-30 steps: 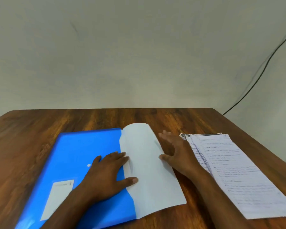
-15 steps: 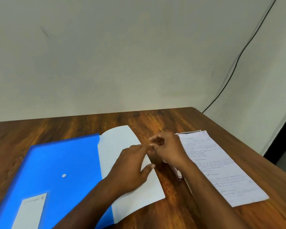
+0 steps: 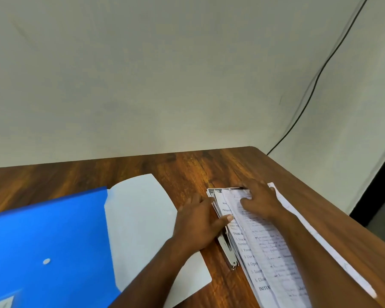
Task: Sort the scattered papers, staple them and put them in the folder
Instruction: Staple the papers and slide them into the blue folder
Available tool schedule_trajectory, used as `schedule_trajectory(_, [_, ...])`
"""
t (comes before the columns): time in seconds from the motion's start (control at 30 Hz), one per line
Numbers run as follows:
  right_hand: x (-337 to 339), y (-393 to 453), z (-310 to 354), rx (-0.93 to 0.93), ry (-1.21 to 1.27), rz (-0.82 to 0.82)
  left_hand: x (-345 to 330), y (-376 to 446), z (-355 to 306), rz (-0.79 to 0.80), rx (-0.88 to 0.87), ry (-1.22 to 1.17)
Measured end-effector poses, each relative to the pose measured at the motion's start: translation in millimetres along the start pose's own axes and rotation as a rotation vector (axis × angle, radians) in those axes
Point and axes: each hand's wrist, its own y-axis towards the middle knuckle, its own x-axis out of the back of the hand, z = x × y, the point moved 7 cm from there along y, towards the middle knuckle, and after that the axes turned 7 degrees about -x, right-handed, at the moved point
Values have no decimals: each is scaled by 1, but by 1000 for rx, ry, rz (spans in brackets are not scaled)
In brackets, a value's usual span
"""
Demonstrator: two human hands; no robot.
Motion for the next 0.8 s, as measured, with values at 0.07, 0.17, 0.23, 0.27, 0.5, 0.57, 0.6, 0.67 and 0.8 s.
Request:
schedule_trajectory(0.07, [-1,1,-1,3,15,-47,-4,7,4,-24,18,-12])
schedule_trajectory(0.17, [-6,1,2,21,-37,-41,-5,12,8,-65,30,-35])
schedule_trajectory(0.23, [-8,1,1,22,-60,-24,-6,14,9,-76,34,-40])
schedule_trajectory(0.27, [-8,2,1,45,-46,-35,-5,14,9,-82,39,-41])
schedule_trajectory(0.5, [10,6,2,156,-4,-237,-3,14,15,-133,76,-70])
schedule_trajectory(0.57, [15,5,2,192,-23,-259,-2,13,15,-142,75,-68])
schedule_trajectory(0.6, [17,4,1,199,-26,-258,-2,13,14,-149,72,-68])
schedule_trajectory(0.67, [25,4,-4,179,-45,-229,-2,14,14,-163,62,-69])
schedule_trajectory(0.8, [37,3,-2,225,-27,-129,-4,16,14,-148,55,-17])
